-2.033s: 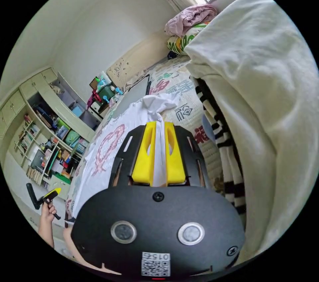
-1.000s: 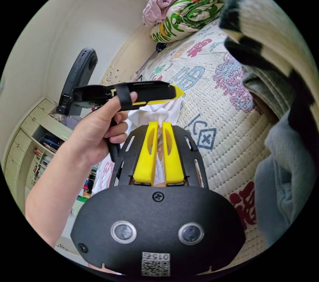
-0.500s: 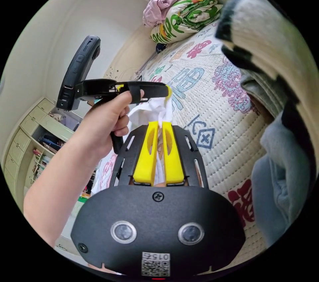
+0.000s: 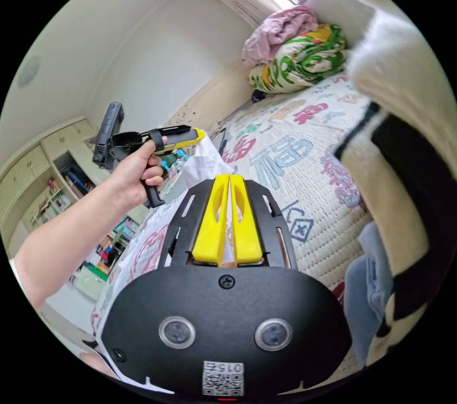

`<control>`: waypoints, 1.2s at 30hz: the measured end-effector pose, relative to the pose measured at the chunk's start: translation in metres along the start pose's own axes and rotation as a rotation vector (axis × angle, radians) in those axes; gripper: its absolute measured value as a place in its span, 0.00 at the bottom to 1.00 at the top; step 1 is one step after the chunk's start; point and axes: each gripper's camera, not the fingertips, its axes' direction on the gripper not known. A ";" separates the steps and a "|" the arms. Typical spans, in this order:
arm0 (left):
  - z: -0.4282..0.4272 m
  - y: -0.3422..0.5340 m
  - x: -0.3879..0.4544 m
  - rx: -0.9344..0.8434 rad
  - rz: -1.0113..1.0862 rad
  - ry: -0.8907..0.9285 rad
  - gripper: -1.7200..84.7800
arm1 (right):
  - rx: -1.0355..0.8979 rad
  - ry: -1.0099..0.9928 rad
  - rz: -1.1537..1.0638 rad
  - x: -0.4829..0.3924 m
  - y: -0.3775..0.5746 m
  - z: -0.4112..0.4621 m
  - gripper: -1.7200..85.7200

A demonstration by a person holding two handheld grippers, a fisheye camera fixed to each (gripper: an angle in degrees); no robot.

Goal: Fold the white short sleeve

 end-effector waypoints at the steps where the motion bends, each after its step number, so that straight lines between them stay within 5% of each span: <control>1: 0.000 0.011 -0.005 0.016 -0.008 0.037 0.01 | 0.011 -0.034 -0.030 -0.004 0.010 0.001 0.08; 9: -0.001 0.070 0.008 0.066 0.065 0.253 0.01 | 0.018 -0.060 -0.150 -0.016 0.058 0.025 0.14; 17: 0.024 0.102 0.006 0.035 0.055 0.286 0.01 | 0.011 -0.030 -0.146 -0.007 0.082 0.062 0.15; 23: 0.037 0.113 0.003 0.035 0.028 0.336 0.01 | -0.136 -0.027 -0.151 0.000 0.071 0.128 0.08; 36: 0.107 0.050 0.044 -0.076 0.142 0.113 0.02 | -0.010 0.024 -0.052 0.052 0.048 0.133 0.03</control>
